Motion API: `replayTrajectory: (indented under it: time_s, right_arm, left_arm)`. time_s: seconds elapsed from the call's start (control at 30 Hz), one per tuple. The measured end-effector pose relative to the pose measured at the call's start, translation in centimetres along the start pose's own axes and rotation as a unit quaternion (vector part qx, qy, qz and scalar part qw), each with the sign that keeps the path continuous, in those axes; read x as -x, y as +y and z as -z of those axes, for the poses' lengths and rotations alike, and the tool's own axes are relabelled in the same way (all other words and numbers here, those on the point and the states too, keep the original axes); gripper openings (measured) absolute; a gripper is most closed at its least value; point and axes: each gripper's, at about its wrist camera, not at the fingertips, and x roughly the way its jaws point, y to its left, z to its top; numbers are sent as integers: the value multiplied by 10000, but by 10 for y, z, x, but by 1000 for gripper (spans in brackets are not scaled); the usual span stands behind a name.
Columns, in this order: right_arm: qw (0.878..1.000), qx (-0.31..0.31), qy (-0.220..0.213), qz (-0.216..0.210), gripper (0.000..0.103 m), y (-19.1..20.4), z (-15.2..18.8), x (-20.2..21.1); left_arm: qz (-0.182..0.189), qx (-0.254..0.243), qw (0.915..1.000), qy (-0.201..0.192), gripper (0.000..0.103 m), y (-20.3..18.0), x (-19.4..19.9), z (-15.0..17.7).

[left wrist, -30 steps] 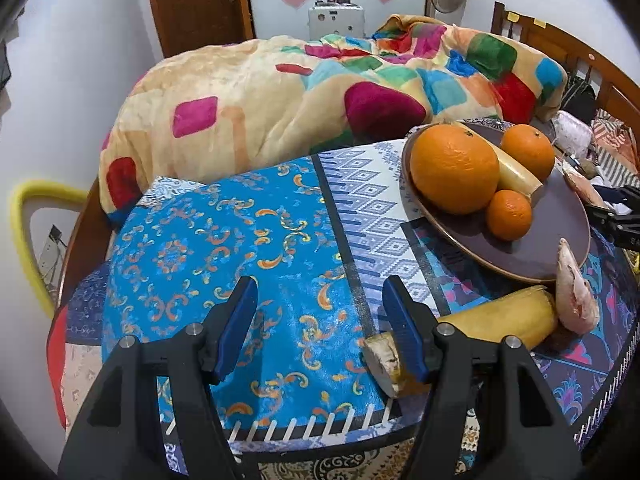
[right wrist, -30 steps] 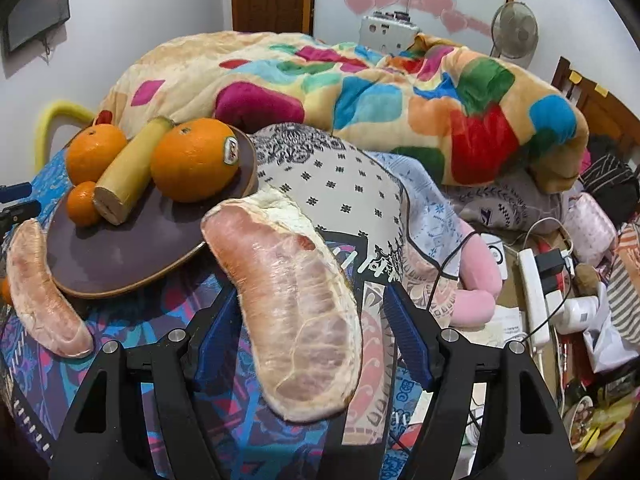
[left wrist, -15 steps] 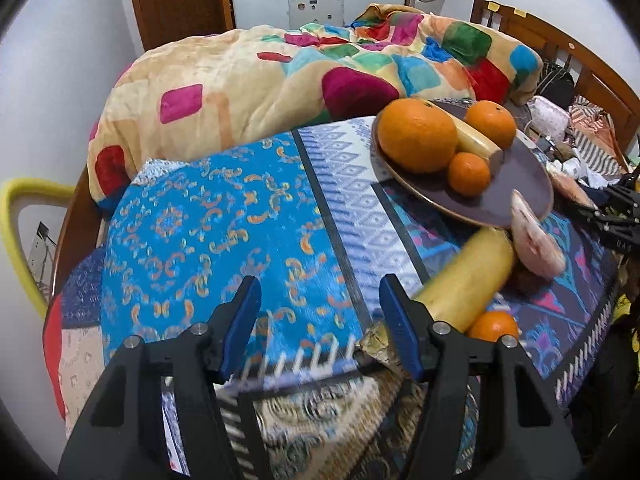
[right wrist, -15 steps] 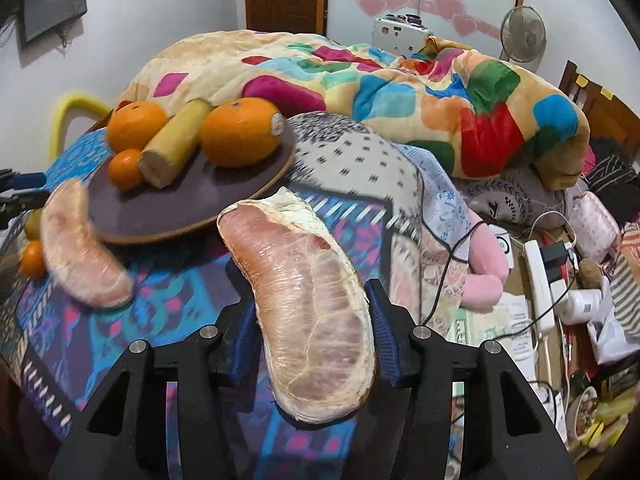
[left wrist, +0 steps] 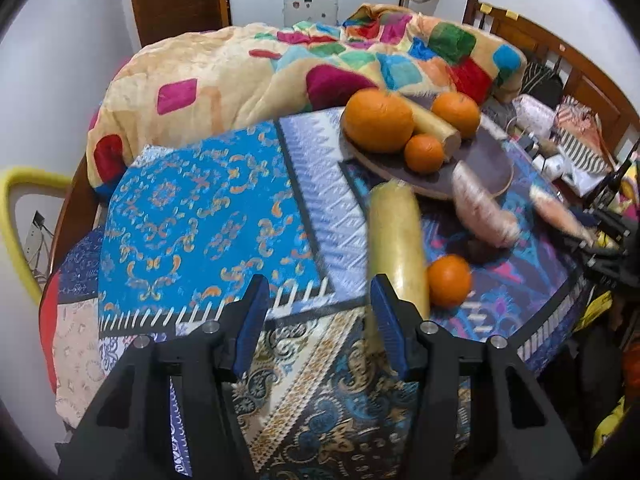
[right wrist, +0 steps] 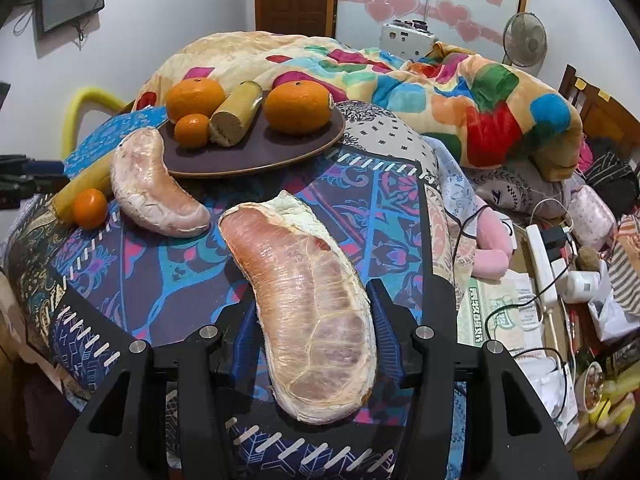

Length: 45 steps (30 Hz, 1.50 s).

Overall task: Organize fruits
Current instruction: 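Grasp a pink pomelo segment with the right gripper while the left gripper grasps another yellow fruit, then lift the pomelo segment and yellow fruit and carry them toward the plate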

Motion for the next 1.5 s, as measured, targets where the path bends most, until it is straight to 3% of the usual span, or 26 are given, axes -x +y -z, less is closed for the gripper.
replayTrajectory:
  time_s: [0.13,0.4,0.47,0.5,0.77,1.17,1.23,1.27,1.3,1.5]
  right_arm:
    - [10000,18,30,-79,50,-2,-2,-2]
    - [9997,140,62,-212,50,0,-9,-10]
    - [9995,190,51,-240,50,2,-11,-12]
    - [9995,202,37,-257,50,2,-11,-14]
    - [9992,163,-162,-322,46,4,-11,-15]
    - [9971,-106,-684,-310,43,-2,-23,19]
    - [9961,-141,-831,-274,37,-1,-27,27]
    - [9955,-152,-892,-267,25,-1,-30,31]
    - [9949,-201,-911,-377,22,-2,-33,33]
    - [9952,-80,-920,-326,21,5,-40,26]
  left_arm:
    - [144,-130,9998,-87,53,-14,-1,-13]
    - [138,-404,9988,224,53,-36,-39,-29]
    - [146,-392,9989,217,48,-37,-45,-33]
    - [152,-374,9989,227,38,-37,-47,-34]
    - [-104,-569,9983,105,38,-46,-49,-32]
    - [-184,-520,9953,-798,38,-48,17,-39]
    - [-183,-530,9941,-933,38,-49,25,-41]
    - [-172,-516,9935,-998,38,-48,28,-43]
    - [-158,-509,9933,-1029,38,-48,30,-44]
    - [-33,-451,9921,-1167,38,-51,36,-52]
